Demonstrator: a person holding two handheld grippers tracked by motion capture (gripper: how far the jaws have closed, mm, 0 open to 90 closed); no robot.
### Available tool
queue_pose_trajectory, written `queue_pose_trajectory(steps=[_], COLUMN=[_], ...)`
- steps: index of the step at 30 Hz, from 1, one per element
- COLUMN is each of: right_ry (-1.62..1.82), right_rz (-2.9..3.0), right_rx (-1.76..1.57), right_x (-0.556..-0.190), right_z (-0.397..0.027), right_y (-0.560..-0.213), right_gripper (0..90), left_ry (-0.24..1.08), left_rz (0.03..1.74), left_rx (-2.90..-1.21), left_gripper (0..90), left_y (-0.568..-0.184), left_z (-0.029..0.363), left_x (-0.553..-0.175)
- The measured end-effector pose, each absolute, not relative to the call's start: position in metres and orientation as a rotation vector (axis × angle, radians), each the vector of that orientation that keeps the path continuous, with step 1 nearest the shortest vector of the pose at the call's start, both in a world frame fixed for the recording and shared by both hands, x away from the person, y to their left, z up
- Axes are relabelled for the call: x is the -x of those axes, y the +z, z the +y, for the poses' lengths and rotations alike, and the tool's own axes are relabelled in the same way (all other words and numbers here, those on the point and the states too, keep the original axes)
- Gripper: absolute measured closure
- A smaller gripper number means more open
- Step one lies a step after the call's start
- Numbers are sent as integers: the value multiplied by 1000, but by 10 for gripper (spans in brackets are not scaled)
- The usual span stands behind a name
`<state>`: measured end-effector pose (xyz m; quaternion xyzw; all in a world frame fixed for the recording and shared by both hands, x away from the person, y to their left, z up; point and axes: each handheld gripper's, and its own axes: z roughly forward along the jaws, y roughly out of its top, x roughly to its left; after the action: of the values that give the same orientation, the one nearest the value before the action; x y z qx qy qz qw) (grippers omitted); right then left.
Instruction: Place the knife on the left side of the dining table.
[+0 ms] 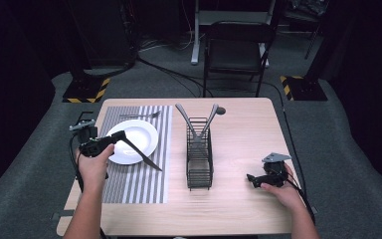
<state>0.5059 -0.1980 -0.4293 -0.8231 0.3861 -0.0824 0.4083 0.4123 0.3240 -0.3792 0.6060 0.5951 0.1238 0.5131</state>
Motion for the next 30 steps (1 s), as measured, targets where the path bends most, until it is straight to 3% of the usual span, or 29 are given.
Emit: queue_pose_trajectory(steps=[30], right_ry=[-209], right_rz=[976], right_rx=[2072], right_x=[-506], right_z=[-198], right_y=[-429], right_gripper=[0], left_ry=[318], left_rz=[1602], left_rx=[-1260], left_gripper=[771], left_y=[-428], left_z=[367], left_x=[-381])
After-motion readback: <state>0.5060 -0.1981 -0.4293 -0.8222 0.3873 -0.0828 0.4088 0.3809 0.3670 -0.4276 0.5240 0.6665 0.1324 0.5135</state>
